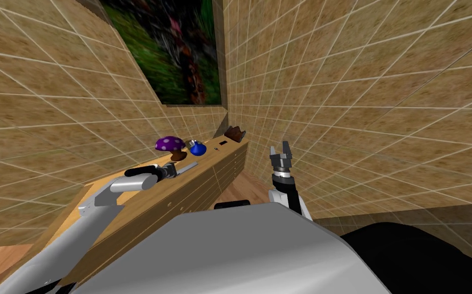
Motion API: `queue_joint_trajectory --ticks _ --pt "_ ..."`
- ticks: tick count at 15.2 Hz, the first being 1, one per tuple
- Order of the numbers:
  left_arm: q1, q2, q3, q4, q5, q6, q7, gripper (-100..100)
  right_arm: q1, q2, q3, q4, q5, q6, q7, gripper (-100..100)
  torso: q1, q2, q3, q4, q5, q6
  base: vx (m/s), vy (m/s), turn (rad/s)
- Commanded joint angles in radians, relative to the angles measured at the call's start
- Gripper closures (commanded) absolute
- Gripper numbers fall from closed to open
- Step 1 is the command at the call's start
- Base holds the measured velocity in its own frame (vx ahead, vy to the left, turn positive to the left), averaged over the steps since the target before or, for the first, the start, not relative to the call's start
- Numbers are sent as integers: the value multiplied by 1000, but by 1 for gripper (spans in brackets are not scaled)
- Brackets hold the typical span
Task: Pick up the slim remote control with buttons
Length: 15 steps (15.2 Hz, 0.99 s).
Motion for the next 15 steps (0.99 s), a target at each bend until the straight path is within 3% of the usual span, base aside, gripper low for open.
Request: queue_joint_trajectory --ticks 1,2,3,6,7,10,11,13,14,15 --pt "-7 18 6 16 21 50 18 -100 0 0 0 0 0 0 0 0 0 0 0 0 0 0 39 -35 -96" --pt "-7 18 6 16 21 67 18 -100 0 0 0 0 0 0 0 0 0 0 0 0 0 0 33 -27 -30" --pt "-23 43 13 43 50 91 40 -100 0 0 0 0 0 0 0 0 0 0 0 0 0 0 49 -45 -81" --pt "-23 43 13 43 50 138 40 -100 0 0 0 0 0 0 0 0 -1 -1 -1 0 0 0 43 -32 -32" --pt "-38 66 19 71 78 166 63 -100 0 0 0 0 0 0 0 0 0 0 0 0 0 -1 36 -21 -59" --pt "-38 66 19 71 78 207 63 -100 0 0 0 0 0 0 0 0 0 0 0 0 0 0 33 -16 -45" --pt "-52 88 24 98 105 242 84 -100 0 0 0 0 0 0 0 0 1 0 0 0 0 -1 31 -24 -54" --pt "-52 88 24 98 105 273 84 -100 0 0 0 0 0 0 0 0 0 0 0 0 0 0 44 -23 -57" --pt "-64 108 29 125 131 301 105 -100 0 0 0 0 0 0 0 0 0 -1 0 0 0 0 53 -15 -92" --pt "-64 108 29 125 131 321 105 -100 0 0 0 0 0 0 0 0 1 -1 -1 0 0 0 65 -20 -89"
